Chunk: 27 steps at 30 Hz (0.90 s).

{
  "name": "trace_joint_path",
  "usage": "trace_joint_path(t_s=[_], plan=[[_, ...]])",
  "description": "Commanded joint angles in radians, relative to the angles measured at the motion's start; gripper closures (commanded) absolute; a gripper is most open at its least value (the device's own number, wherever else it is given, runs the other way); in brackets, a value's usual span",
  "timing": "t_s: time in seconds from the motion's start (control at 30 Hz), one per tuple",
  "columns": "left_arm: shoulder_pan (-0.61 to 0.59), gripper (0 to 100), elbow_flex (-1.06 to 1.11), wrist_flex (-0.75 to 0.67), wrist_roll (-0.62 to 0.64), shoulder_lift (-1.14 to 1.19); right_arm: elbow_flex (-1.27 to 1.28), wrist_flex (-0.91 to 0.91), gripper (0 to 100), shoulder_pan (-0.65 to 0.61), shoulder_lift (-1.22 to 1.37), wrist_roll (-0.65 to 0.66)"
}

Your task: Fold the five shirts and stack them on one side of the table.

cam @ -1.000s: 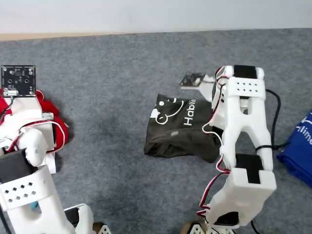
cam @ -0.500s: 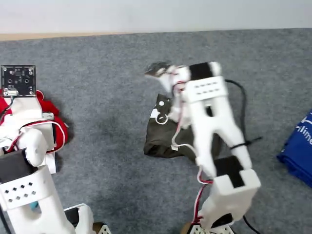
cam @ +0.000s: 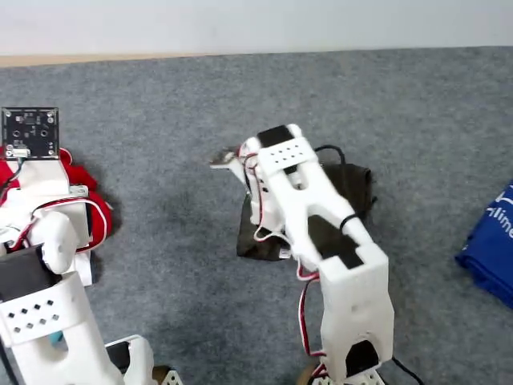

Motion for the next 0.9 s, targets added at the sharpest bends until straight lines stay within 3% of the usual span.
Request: trace_joint_path(t_s=[0.0,0.2,0.53,0.87], plan=[[0.008,99,-0.005,-0.015,-0.008,-0.015,-0.043,0.005,98.9,0.097,0.022,0.069],[0.008,99,-0.005,-0.018,-0.008,-0.012,-0.048,0.016,98.9,0.173,0.007,0.087],[0.008,99,0.058,-0.015,-0.009,-0.018,-0.048,0.054,98.9,0.077,-0.266,0.078],[0.006,99,0.085,-0.012,-0.008,-0.018,-0.048,-0.051,98.9,0.162,-0.315,-0.242]])
